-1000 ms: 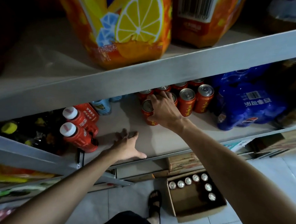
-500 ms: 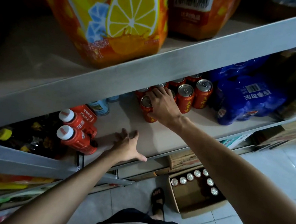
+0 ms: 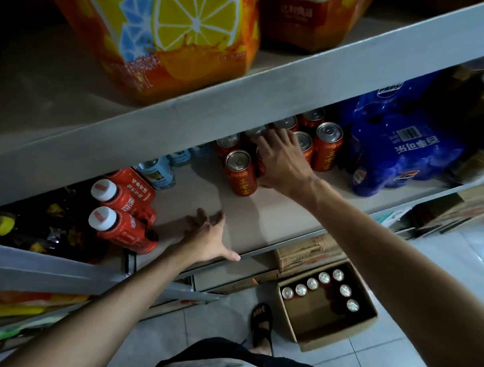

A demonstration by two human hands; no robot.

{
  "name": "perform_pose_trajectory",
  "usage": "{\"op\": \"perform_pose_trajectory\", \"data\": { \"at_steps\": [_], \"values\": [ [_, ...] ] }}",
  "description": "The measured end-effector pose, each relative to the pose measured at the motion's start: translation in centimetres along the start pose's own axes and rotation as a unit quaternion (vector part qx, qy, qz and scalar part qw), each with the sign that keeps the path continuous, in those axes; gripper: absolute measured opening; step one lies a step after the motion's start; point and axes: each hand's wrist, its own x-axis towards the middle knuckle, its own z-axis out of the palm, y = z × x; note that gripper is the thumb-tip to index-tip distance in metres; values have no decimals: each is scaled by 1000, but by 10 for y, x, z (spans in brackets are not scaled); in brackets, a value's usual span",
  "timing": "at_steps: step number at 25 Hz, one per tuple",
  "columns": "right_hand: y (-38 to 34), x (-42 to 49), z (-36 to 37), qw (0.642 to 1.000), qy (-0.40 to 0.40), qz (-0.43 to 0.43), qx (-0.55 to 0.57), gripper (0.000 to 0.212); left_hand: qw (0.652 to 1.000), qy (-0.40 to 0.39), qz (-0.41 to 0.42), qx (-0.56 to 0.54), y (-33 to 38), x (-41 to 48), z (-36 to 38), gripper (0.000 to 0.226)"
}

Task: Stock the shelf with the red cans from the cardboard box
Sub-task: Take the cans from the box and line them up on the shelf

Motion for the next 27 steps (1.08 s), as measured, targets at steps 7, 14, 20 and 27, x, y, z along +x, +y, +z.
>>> {"op": "perform_pose_trajectory", "data": {
  "at_steps": [7,14,20,27],
  "values": [
    [25,2,-3,999,-31,-12,14,76,1000,-4,-10,18,0,6,1,127],
    [26,4,-2,1000,-21,-10,18,79,1000,-9,-15,6,-1,10,3,128],
    [25,5,0,999,-27,10,24,75,1000,-7,-19,13,-1,11,4,129],
    [17,-25,-6,999,8,30,36,78,1000,-7,-8,-21,1,1,0,121]
  ]
}}
